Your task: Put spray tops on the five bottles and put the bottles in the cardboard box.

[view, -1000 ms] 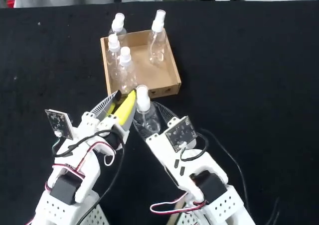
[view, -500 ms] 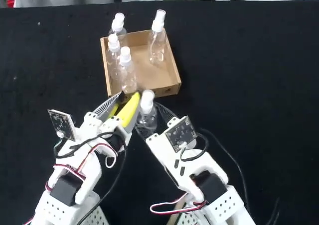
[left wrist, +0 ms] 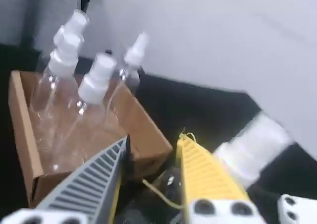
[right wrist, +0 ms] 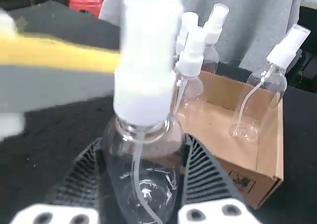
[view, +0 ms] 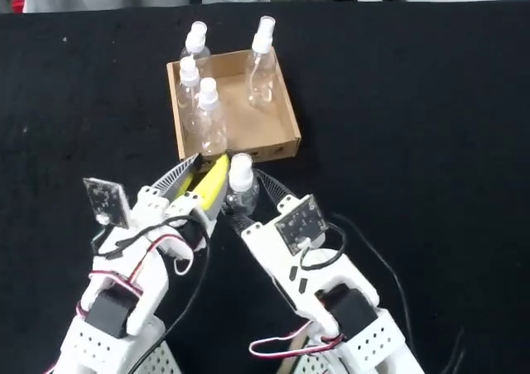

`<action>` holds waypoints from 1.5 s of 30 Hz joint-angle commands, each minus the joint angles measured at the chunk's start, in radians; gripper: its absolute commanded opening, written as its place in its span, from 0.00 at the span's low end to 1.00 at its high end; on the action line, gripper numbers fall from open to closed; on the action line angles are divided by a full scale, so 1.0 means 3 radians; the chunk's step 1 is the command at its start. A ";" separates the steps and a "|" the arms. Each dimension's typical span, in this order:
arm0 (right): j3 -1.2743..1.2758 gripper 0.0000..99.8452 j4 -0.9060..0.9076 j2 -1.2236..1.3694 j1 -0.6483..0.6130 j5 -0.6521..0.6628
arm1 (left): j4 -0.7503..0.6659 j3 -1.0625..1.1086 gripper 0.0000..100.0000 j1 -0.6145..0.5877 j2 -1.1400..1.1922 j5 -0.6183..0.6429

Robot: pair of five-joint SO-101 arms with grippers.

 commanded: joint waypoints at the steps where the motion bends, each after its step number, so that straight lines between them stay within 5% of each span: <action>1: -0.0130 0.01 -0.0010 -0.0504 0.0036 0.0010 | 0.0005 -0.0197 0.15 -0.0207 -0.0015 -0.0036; 17: -0.0059 0.01 -0.0010 -0.0504 0.0041 0.0010 | 0.0077 -0.0396 0.14 -0.0944 -0.0015 -0.0036; 26: -0.0018 0.01 -0.0010 -0.0391 0.0378 0.0005 | 0.0281 -0.0243 0.14 -0.1655 -0.0015 -0.0036; 45: -0.0013 0.01 0.0230 -0.0386 0.0425 -0.0015 | 0.0312 0.0514 0.14 -0.1767 0.0015 -0.0061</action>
